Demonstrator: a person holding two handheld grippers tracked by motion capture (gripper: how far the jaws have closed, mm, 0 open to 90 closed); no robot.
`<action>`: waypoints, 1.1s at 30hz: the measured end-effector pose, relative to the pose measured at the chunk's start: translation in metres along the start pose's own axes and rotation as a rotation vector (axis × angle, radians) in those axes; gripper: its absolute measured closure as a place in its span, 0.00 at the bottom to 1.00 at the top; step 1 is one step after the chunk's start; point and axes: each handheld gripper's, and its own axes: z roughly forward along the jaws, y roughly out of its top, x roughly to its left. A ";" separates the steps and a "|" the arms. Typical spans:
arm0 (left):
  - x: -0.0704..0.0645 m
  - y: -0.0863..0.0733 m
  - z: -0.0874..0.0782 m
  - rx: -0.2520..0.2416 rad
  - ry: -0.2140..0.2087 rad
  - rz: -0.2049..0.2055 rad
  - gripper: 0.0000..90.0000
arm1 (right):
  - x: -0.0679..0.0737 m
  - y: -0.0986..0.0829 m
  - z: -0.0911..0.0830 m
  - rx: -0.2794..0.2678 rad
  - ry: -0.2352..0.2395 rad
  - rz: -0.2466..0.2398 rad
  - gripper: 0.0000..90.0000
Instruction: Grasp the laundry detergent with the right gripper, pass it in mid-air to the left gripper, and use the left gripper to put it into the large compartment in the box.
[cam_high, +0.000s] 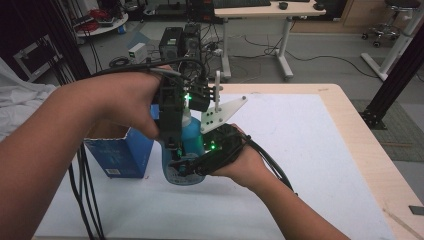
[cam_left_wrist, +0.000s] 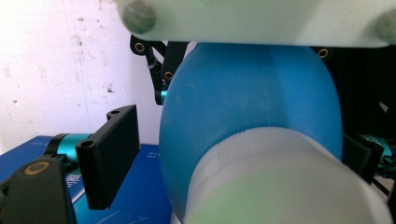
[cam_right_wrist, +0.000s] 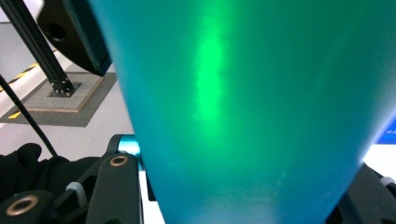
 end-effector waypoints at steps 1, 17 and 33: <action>0.000 0.000 0.000 0.001 0.002 0.002 0.17 | 0.000 0.000 0.000 0.002 -0.002 0.001 0.52; 0.000 0.004 0.000 0.010 -0.015 0.003 0.26 | -0.001 0.000 -0.001 -0.003 -0.002 -0.004 0.52; 0.000 0.005 0.000 0.014 0.001 0.007 0.30 | -0.001 -0.001 -0.001 -0.009 -0.002 0.000 0.52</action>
